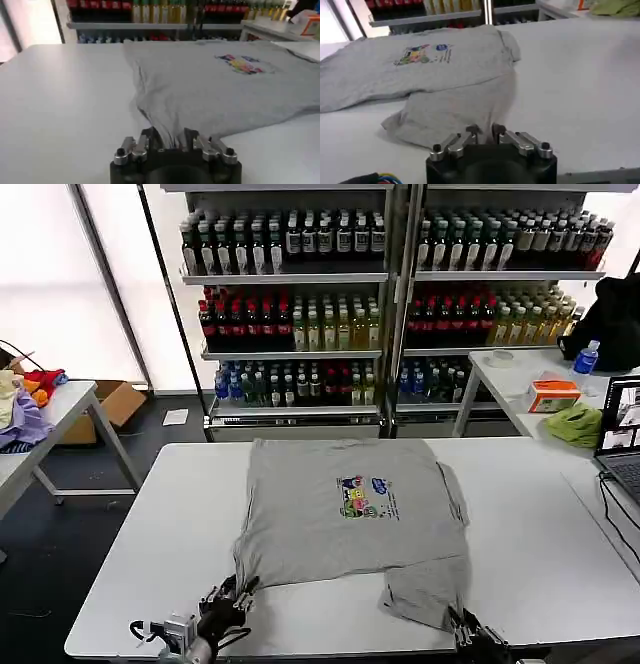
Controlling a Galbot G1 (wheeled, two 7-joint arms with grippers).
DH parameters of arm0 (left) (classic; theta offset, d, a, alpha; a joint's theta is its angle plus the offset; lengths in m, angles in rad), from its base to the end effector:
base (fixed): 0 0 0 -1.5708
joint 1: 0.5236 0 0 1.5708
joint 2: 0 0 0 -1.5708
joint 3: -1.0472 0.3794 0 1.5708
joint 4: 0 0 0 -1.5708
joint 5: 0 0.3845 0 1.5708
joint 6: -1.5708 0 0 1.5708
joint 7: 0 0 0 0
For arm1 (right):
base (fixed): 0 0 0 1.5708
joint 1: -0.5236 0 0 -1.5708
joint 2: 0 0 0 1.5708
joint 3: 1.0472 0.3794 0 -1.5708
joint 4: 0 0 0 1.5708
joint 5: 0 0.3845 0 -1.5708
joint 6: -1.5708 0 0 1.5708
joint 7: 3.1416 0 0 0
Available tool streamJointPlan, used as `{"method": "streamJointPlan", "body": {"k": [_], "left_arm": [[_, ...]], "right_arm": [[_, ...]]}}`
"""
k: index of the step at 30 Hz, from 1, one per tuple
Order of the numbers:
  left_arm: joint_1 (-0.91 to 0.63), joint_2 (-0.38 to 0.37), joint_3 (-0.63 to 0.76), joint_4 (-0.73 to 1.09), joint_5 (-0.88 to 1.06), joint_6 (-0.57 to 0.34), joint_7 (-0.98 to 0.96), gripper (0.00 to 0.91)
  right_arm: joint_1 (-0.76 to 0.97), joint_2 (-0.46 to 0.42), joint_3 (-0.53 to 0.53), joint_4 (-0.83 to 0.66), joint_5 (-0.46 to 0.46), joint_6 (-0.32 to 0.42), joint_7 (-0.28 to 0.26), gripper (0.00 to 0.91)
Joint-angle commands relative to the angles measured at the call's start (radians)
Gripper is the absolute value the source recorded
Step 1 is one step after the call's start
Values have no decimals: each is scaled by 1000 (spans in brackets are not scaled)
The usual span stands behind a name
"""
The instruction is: Fold and organize the clothes.
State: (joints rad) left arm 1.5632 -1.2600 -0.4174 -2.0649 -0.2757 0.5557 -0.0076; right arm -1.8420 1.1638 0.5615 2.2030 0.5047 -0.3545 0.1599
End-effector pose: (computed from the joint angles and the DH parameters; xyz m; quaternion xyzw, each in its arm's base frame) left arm 0.1948 0.0261 -0.3388 -0.1162 -0.9448 -0.0076 0.3062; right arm 0.1207 -0.0710 -0.3159 0.0324 -0.9586 -0.0437 0.2795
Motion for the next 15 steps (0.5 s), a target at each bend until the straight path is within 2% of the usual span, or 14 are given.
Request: {"method": "streamJointPlan", "body": {"k": [1, 9, 15], "left_arm": [[2, -14, 0, -17, 35, -2, 10, 10], [9, -24, -50, -103, 4, -8, -11, 10], [75, -56, -81, -190, -2, -9, -19, 10]], "right_arm": [[-5, 2, 6, 23, -3, 49, -30, 0], [-37, -18, 69, 83, -1, 117, -112, 0], [-157, -35, 112, 138, 1, 120, -131, 0]]}}
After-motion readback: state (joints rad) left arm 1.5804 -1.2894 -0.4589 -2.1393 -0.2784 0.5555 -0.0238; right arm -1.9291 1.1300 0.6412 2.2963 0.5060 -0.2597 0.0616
